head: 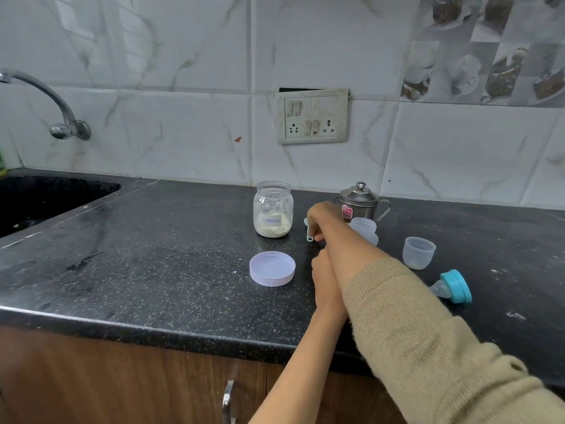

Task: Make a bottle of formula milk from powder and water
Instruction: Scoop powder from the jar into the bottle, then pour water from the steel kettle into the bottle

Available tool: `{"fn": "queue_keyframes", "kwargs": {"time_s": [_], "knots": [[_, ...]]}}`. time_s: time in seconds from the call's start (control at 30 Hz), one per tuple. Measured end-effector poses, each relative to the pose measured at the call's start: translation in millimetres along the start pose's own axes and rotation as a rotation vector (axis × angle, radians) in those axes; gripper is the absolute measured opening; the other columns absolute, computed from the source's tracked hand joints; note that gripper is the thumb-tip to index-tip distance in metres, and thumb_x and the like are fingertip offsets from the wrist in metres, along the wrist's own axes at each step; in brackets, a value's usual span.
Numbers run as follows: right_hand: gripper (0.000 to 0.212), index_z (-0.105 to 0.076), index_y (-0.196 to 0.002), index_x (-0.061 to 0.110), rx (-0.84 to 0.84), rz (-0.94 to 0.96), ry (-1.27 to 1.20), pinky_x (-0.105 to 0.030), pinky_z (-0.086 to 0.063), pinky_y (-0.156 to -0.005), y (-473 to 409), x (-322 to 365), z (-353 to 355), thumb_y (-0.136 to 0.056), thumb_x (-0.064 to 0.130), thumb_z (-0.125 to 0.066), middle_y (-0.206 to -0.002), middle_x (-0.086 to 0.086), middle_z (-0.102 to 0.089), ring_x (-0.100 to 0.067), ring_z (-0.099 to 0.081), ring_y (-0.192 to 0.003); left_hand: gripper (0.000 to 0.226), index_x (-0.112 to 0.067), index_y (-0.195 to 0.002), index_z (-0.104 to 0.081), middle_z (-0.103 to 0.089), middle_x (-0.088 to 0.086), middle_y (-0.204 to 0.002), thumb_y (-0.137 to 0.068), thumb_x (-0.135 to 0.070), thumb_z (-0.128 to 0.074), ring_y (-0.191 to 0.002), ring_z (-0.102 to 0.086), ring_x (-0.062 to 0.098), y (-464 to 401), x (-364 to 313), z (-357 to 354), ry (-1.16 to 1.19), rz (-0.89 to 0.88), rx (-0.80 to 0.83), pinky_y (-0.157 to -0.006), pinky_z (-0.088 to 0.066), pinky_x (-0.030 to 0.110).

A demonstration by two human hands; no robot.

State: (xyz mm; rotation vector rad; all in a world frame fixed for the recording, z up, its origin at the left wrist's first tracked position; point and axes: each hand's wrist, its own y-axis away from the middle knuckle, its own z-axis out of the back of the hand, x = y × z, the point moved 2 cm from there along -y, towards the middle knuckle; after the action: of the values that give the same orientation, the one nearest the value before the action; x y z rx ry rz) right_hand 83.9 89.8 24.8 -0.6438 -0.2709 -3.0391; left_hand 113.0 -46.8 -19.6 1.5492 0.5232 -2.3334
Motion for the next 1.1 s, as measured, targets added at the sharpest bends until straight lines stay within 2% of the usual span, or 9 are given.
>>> {"fn": "queue_keyframes", "kwargs": {"time_s": [0.1,0.2,0.3,0.4,0.5,0.67,0.77,0.9,1.1], "knots": [[0.024,-0.07,-0.104,0.004,0.025,-0.035,-0.038,-0.025,-0.056,-0.074,-3.3,3.2,6.2,-0.08,0.006,-0.069,-0.107,-0.004,-0.072,-0.015,-0.068,-0.096,0.027,-0.013,-0.112,-0.056,-0.055,0.004,-0.115,-0.095,-0.021,-0.036,-0.11,-0.054,0.023,2.7,-3.9,6.9,-0.039,0.049,-0.017,-0.092,-0.043,0.035],[0.015,-0.071,-0.096,0.006,0.031,0.022,-0.102,-0.019,-0.047,-0.044,7.0,13.9,30.5,-0.081,0.006,-0.068,-0.055,-0.005,-0.07,-0.013,-0.067,-0.055,0.022,-0.017,-0.069,-0.043,-0.061,0.01,-0.091,-0.09,-0.013,-0.043,-0.09,-0.057,0.031,7.7,-3.2,7.8,-0.004,-0.052,0.009,-0.071,-0.043,0.033],[0.012,-0.065,-0.083,0.005,0.029,0.116,-0.209,-0.01,-0.034,-0.031,24.5,24.1,69.7,-0.091,0.012,-0.059,-0.032,0.0,-0.054,-0.011,-0.051,-0.028,0.016,-0.017,-0.067,-0.047,-0.066,0.014,-0.087,-0.079,-0.019,-0.057,-0.085,-0.059,0.033,12.5,-0.5,9.6,0.055,-0.138,0.007,-0.057,-0.036,0.028],[0.023,-0.059,-0.072,0.01,-0.009,0.205,-0.226,-0.014,-0.041,-0.039,37.9,18.9,110.7,-0.092,0.021,-0.061,-0.046,0.002,-0.062,-0.005,-0.054,-0.036,0.032,-0.011,-0.094,-0.064,-0.07,0.004,-0.097,-0.07,-0.029,-0.075,-0.09,-0.064,0.019,13.4,-0.2,8.4,0.098,-0.167,0.023,-0.07,-0.046,0.026],[0.012,-0.066,-0.079,0.008,-0.228,0.33,-0.359,-0.024,-0.053,-0.066,43.3,-7.7,145.1,-0.086,0.018,-0.069,-0.078,-0.003,-0.069,-0.01,-0.064,-0.066,0.048,-0.011,-0.11,-0.064,-0.069,0.002,-0.107,-0.067,-0.028,-0.081,-0.095,-0.063,0.013,13.5,-0.5,8.5,0.108,-0.196,0.013,-0.078,-0.047,0.023],[0.013,-0.064,-0.073,0.013,-0.407,0.392,-0.683,-0.022,-0.047,-0.059,32.5,-82.1,152.6,-0.08,0.004,-0.071,-0.084,-0.012,-0.066,-0.013,-0.06,-0.062,0.057,-0.01,-0.118,-0.061,-0.067,0.005,-0.115,-0.068,-0.029,-0.082,-0.104,-0.063,0.017,12.0,0.9,6.6,0.099,-0.212,-0.009,-0.086,-0.048,0.026],[0.012,-0.067,-0.09,0.011,-0.395,0.301,-0.75,-0.024,-0.048,-0.065,8.3,-118.9,136.9,-0.08,0.007,-0.072,-0.088,-0.009,-0.065,-0.018,-0.06,-0.078,0.057,-0.01,-0.118,-0.061,-0.067,0.004,-0.115,-0.068,-0.029,-0.081,-0.105,-0.062,0.017,10.2,1.9,4.7,0.088,-0.222,-0.018,-0.086,-0.048,0.026],[0.033,-0.064,-0.115,-0.002,-0.305,0.188,-0.819,-0.027,-0.051,-0.069,-18.2,-147.6,109.6,-0.084,0.008,-0.069,-0.091,-0.011,-0.063,-0.016,-0.057,-0.073,0.055,-0.012,-0.116,-0.062,-0.068,0.003,-0.114,-0.068,-0.03,-0.081,-0.103,-0.063,0.015,6.9,3.1,3.2,0.073,-0.234,-0.039,-0.085,-0.048,0.026],[0.04,-0.052,-0.13,0.003,-0.134,0.167,-0.811,-0.033,-0.049,-0.089,-24.0,-149.9,85.4,-0.093,0.015,-0.06,-0.13,-0.02,-0.057,-0.036,-0.059,-0.117,0.055,-0.011,-0.115,-0.063,-0.068,0.001,-0.113,-0.067,-0.029,-0.082,-0.103,-0.064,0.015,4.3,6.2,1.9,0.087,-0.242,-0.046,-0.087,-0.05,0.028]]}}
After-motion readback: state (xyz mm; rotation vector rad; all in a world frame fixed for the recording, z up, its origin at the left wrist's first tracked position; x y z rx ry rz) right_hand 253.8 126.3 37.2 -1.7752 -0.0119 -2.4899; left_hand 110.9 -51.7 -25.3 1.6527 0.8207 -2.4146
